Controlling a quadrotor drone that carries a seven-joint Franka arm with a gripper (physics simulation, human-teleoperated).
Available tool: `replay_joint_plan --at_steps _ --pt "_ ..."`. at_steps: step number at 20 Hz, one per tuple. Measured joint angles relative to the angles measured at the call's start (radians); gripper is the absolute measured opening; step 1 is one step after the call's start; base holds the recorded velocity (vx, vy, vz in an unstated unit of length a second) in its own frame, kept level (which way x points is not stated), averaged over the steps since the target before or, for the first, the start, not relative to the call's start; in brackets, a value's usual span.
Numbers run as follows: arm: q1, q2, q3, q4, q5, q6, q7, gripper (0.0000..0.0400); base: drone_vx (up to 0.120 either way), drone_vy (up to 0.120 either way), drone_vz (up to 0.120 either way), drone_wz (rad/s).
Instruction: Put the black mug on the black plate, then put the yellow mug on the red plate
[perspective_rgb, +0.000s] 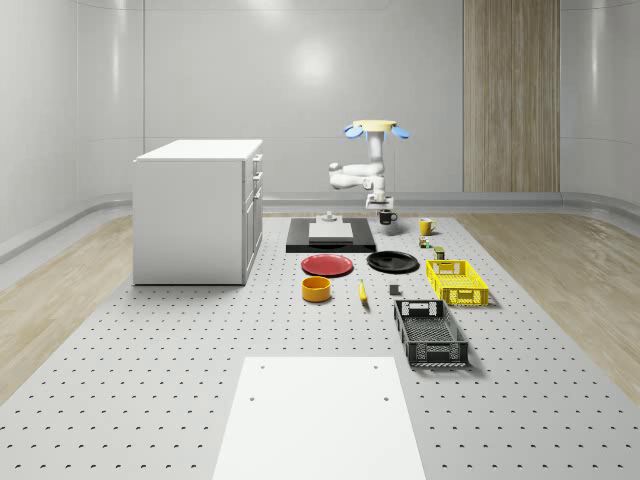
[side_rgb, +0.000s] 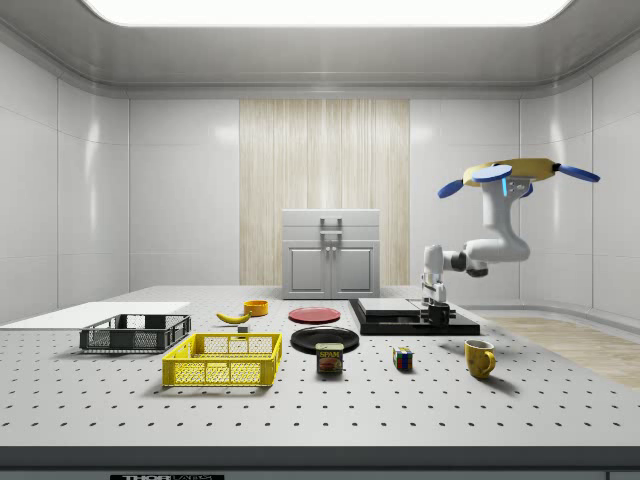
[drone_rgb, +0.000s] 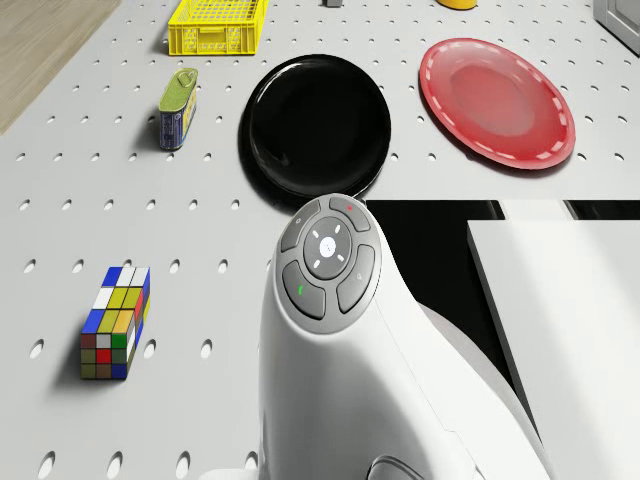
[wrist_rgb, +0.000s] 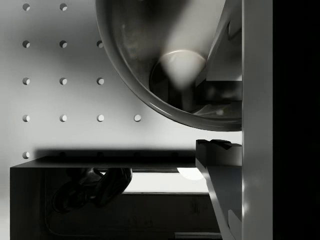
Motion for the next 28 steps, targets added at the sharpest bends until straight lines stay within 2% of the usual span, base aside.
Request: replay_joint_plan --at_steps 2,28 --pt "-0.001 -0.003 0.008 -0.001 0.009 0.001 0.002 0.0100 0.120 0.000 0.120 0.000" --pt "-0.013 -0.053 0.032 0.000 0.043 0.044 0.012 0.0100 0.120 -0.011 0.000 0.000"
